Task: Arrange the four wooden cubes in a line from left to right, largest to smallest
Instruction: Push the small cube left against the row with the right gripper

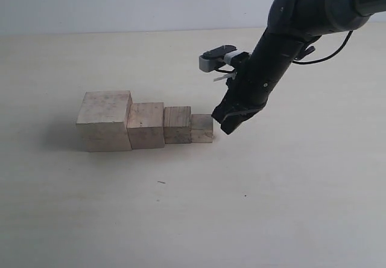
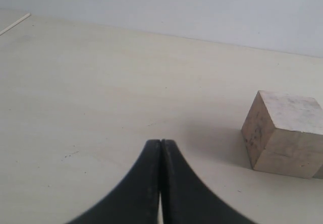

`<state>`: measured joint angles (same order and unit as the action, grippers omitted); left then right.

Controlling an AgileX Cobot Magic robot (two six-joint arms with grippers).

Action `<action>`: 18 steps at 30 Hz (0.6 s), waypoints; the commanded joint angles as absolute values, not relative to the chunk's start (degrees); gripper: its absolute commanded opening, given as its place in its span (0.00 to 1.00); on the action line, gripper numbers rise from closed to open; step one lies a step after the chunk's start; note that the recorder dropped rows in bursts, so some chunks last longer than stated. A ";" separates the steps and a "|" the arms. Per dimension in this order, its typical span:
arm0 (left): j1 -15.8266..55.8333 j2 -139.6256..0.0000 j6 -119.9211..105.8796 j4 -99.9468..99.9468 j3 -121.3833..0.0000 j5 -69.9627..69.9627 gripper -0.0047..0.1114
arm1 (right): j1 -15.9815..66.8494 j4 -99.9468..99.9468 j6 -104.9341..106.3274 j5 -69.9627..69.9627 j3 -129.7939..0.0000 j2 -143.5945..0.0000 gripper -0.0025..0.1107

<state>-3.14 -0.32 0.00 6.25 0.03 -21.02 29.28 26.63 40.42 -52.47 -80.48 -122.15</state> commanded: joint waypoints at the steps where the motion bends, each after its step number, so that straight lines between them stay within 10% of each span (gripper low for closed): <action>1: -2.86 0.00 0.00 6.24 0.00 -20.67 0.04 | 29.33 27.86 36.57 -50.61 -80.35 -122.00 0.02; 18: -2.86 0.00 0.00 6.24 0.00 -20.67 0.04 | 29.33 32.66 37.69 -49.98 -80.35 -124.17 0.02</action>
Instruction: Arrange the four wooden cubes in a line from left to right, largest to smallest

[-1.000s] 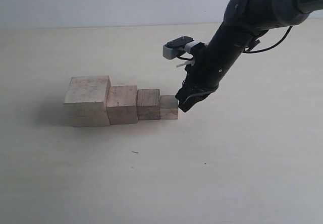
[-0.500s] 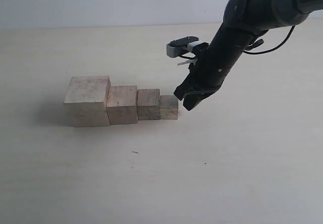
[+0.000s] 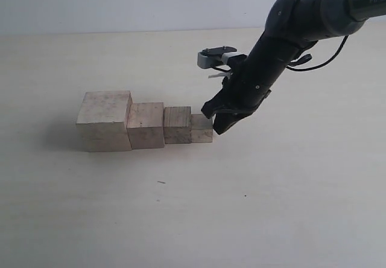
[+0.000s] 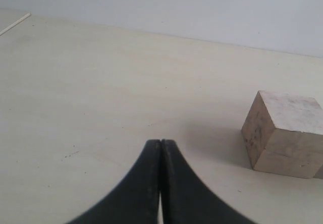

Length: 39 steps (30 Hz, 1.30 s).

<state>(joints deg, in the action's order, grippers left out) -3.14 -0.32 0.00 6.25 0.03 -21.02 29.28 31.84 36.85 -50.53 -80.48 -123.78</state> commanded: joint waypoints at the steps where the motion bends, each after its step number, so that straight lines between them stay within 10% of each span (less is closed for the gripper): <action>1: -2.86 0.00 0.00 6.24 0.00 -20.67 0.04 | 29.33 32.66 37.69 -49.82 -80.35 -124.17 0.02; 30: -2.86 0.00 0.00 6.24 0.00 -20.67 0.04 | 29.33 17.62 28.71 -48.71 -80.35 -115.20 0.02; 39: -2.86 0.00 0.00 6.24 0.00 -20.67 0.04 | 29.33 23.83 22.96 -25.70 -64.51 -96.74 0.02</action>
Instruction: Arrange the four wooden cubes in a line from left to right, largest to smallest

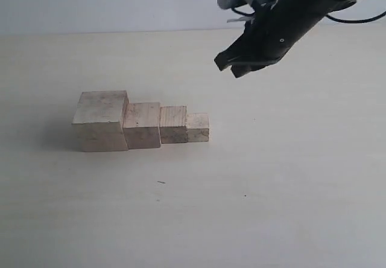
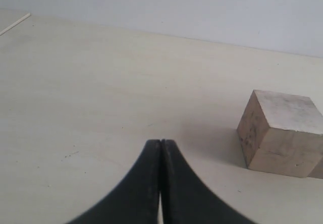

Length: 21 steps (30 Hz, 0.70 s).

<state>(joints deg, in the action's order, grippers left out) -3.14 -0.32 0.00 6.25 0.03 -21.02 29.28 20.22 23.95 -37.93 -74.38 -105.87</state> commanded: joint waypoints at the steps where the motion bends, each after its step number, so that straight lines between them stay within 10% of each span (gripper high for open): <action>1: -2.86 0.00 0.00 6.24 0.00 -20.67 0.04 | 29.33 24.76 22.96 -23.30 -61.88 -94.42 0.02; 21: -2.86 0.00 0.00 6.24 0.00 -20.67 0.04 | 29.33 28.29 22.42 -15.71 -43.12 -60.74 0.02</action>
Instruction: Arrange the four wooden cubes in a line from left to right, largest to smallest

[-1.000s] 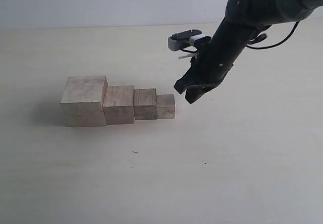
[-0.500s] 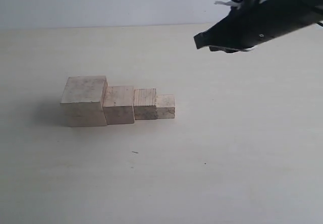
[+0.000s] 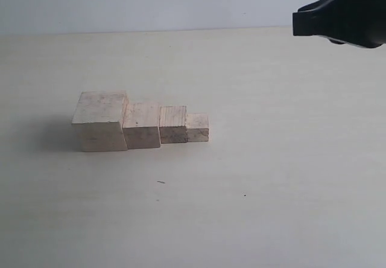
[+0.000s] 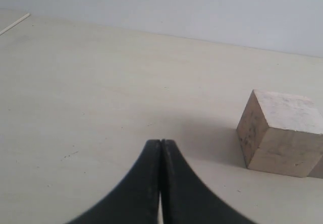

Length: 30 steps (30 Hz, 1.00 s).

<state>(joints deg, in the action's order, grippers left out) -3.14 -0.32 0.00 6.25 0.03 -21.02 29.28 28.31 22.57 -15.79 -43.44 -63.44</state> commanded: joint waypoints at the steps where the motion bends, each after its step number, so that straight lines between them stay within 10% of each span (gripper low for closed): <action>1: -2.86 0.00 0.00 6.24 0.00 -20.67 0.04 | 29.33 28.29 22.42 -15.71 -43.12 -60.21 0.02; 20: -2.86 0.00 0.00 6.24 0.00 -20.67 0.04 | 28.55 27.16 23.09 -12.12 -43.12 -56.28 0.02; 30: -2.86 0.00 0.00 6.24 0.00 -20.67 0.04 | 9.30 16.56 22.86 -25.91 -43.12 -37.74 0.02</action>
